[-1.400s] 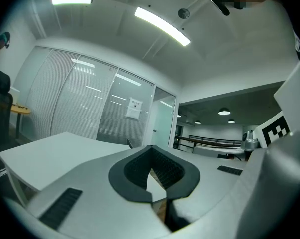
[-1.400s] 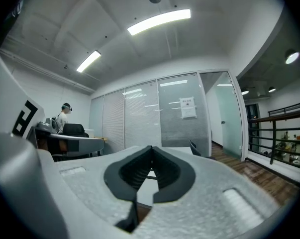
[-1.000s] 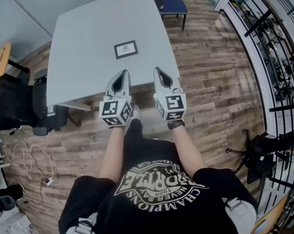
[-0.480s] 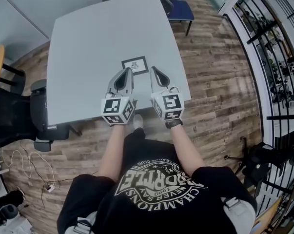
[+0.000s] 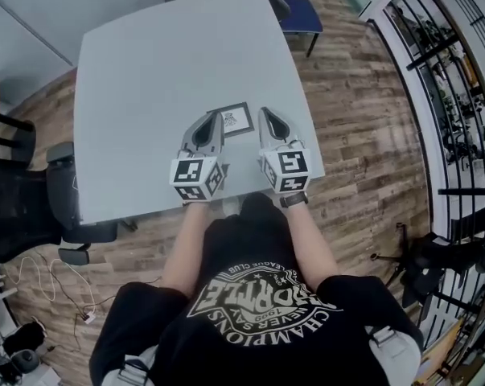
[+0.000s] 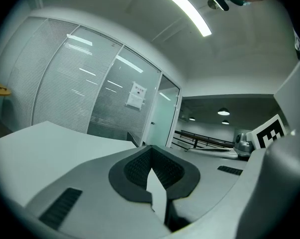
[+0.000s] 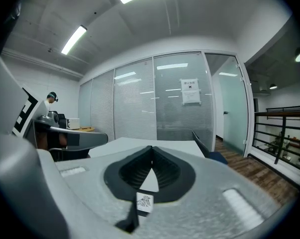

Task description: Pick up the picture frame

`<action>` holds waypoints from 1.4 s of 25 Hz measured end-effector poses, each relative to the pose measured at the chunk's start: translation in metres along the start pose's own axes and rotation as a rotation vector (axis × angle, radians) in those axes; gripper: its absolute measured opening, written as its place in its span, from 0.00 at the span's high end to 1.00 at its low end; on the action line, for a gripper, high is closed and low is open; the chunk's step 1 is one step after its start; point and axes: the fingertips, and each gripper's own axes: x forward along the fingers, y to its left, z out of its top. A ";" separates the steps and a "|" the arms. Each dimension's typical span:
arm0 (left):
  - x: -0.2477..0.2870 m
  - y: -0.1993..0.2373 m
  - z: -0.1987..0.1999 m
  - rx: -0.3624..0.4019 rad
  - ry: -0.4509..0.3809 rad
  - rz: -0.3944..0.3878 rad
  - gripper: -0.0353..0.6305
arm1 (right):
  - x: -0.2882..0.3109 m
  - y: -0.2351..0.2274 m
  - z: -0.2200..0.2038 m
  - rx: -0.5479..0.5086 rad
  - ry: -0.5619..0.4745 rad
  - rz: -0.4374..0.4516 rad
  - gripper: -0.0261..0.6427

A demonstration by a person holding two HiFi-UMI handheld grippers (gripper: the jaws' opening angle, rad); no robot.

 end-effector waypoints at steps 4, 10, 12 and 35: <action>0.014 0.017 -0.017 -0.020 0.037 0.015 0.94 | 0.015 -0.006 -0.024 0.005 0.081 0.023 0.96; 0.038 0.054 -0.059 -0.002 0.144 0.090 0.94 | 0.047 -0.011 -0.073 0.008 0.219 0.073 0.96; 0.049 0.062 -0.069 0.024 0.170 0.113 0.94 | 0.061 -0.016 -0.090 0.001 0.270 0.095 0.96; 0.095 0.131 -0.180 -0.170 0.473 0.134 0.78 | 0.156 -0.043 -0.207 0.064 0.547 0.186 0.70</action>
